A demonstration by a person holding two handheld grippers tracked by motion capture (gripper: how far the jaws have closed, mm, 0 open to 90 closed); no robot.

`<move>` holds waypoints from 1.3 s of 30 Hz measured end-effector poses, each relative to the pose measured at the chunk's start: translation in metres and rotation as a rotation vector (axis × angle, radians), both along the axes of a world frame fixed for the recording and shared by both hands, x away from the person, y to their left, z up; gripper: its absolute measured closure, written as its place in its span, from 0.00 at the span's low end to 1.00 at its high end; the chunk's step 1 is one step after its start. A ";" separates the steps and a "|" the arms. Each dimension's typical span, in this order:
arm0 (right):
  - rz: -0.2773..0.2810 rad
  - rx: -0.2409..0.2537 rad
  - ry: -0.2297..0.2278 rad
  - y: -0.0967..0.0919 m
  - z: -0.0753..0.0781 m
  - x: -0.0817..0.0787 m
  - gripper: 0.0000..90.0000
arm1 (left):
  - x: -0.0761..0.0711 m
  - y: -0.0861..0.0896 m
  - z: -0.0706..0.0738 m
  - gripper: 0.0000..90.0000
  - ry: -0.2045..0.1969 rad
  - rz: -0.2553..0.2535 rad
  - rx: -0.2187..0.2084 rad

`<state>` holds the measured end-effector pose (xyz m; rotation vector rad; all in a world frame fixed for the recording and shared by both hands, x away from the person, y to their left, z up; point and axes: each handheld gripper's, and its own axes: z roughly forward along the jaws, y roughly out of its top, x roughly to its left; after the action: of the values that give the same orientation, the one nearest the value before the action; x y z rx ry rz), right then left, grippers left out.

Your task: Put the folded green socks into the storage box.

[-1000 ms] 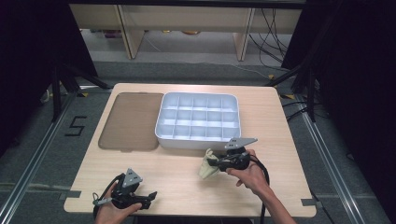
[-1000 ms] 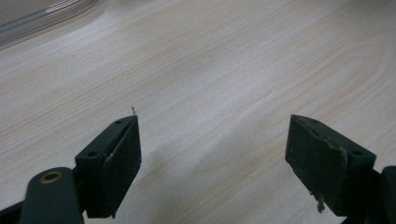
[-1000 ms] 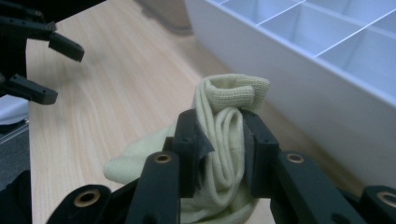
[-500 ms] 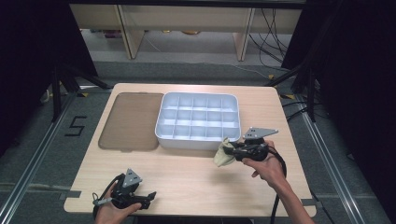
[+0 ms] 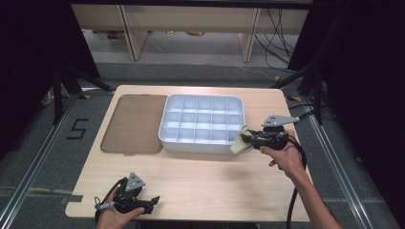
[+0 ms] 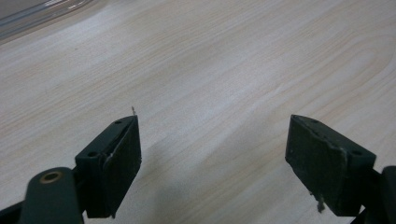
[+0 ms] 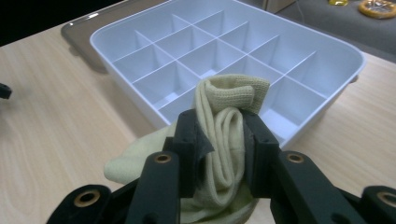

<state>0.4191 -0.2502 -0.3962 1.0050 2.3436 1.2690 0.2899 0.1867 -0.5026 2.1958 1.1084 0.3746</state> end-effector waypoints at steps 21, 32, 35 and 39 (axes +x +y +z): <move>-0.073 -0.111 -0.028 0.012 0.001 0.039 0.79 | 0.000 -0.001 -0.002 0.20 0.008 0.004 -0.003; -0.077 -0.221 -0.034 0.029 -0.010 0.056 0.79 | 0.000 -0.001 -0.002 0.20 0.018 -0.003 0.008; -0.072 -0.254 -0.049 0.032 -0.014 0.060 0.79 | 0.000 -0.001 -0.002 0.20 0.009 -0.001 0.006; -0.074 -0.305 -0.051 0.036 -0.017 0.062 0.79 | 0.000 -0.001 -0.002 0.20 0.013 0.001 0.002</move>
<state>0.4810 -0.2143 -0.4133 0.9369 2.3441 0.8648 0.2895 0.1854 -0.5050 2.2027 1.1172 0.3626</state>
